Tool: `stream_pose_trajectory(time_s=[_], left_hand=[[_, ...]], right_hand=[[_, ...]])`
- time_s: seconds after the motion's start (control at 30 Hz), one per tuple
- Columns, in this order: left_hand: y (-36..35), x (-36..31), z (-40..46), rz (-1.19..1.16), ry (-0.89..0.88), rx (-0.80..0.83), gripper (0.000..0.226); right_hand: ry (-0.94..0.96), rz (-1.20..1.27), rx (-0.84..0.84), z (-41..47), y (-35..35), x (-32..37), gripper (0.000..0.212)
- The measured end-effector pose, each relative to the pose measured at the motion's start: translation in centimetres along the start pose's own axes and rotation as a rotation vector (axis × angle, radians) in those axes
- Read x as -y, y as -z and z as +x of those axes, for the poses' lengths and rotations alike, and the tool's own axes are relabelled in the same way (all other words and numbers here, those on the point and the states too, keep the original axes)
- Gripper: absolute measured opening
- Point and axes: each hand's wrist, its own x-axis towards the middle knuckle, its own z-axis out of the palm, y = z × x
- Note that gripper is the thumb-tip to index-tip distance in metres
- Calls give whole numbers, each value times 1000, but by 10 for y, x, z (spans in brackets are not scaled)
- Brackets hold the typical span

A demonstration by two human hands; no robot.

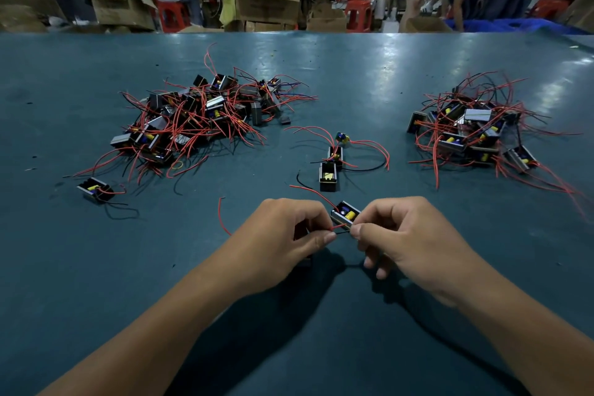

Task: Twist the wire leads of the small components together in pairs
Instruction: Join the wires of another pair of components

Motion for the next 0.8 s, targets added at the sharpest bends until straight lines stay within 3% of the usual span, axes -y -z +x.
stream_pose_trajectory(time_s=[0.1, 0.2, 0.3, 0.4, 0.8], left_hand=[[1, 2, -2, 21, 8, -4, 13], [1, 5, 0, 5, 18, -19, 13], [-1, 6, 1, 15, 3, -29, 15], [-2, 8, 1, 12, -12, -18, 15], [2, 7, 2, 23, -32, 29, 12]], right_hand=[[-3, -9, -68, 3, 11, 2, 17], [176, -189, -199, 4, 25, 5, 16], [402, -436, -107, -3, 13, 9, 12], [505, -590, -76, -2, 2, 4, 12], [500, -623, 122, 5, 13, 1, 10]])
